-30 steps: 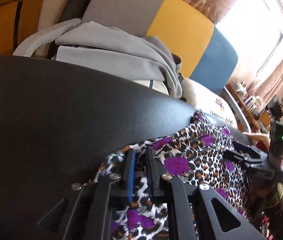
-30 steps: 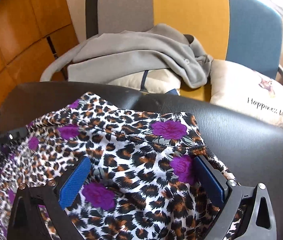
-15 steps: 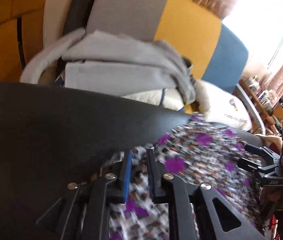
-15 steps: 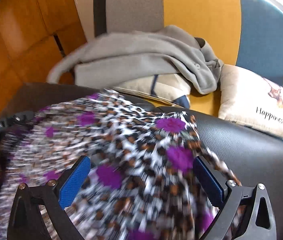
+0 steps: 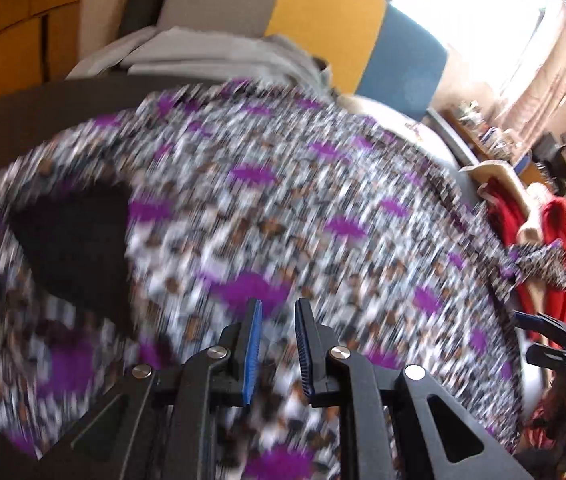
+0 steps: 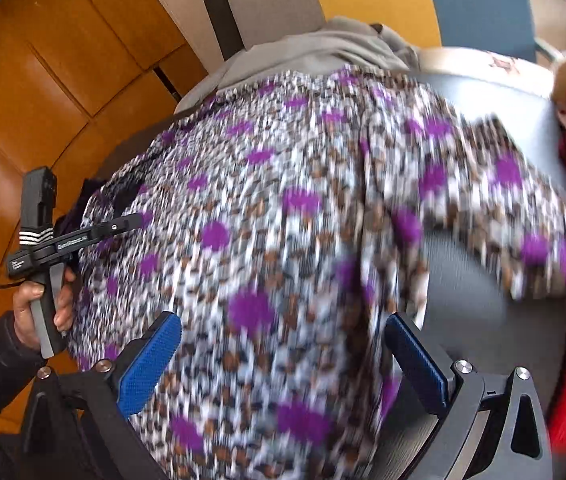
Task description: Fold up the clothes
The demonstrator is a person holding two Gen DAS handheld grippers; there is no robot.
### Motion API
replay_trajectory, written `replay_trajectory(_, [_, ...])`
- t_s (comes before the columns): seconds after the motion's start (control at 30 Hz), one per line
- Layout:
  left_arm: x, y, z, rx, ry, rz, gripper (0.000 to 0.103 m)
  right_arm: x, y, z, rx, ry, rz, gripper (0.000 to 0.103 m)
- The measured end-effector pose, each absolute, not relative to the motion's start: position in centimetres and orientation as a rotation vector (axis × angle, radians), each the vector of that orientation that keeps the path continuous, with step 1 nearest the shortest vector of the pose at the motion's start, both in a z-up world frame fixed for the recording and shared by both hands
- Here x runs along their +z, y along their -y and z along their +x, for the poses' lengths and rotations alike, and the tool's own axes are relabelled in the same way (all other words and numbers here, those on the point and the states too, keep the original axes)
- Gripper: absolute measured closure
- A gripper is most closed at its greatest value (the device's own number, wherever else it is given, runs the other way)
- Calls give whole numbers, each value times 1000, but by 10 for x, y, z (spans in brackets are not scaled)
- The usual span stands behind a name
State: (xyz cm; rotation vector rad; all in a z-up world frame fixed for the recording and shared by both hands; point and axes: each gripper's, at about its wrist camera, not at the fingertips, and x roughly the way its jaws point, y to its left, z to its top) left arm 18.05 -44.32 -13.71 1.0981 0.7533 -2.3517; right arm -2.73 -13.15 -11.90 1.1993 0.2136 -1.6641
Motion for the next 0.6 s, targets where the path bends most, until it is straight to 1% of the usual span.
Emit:
replay_trajectory(0.07, [-140, 437, 196, -2335, -743, 1084, 87, -124, 116, -22, -1736, -232, 1163, 0])
replay_trajectory(0.2, [-143, 434, 221, -2312, -762, 1053, 88, -130, 91, -21, -1784, -176, 1091, 0])
replay_trajectory(0.27, [-143, 432, 224, -2305, -730, 1053, 88, -132, 89, -20, -1803, -170, 1057, 0])
replay_trajectory(0.37, [-137, 430, 219, -2241, -719, 1080, 88, -126, 95, -17, -1801, -164, 1098, 0])
replay_trajectory(0.47, [-127, 425, 218, -2225, -726, 1050, 87, -111, 81, -24, -1832, -60, 1114, 0])
replay_trajectory(0.6, [-119, 416, 217, -2240, -730, 1023, 86, -78, 22, -43, -1996, 131, 1041, 0])
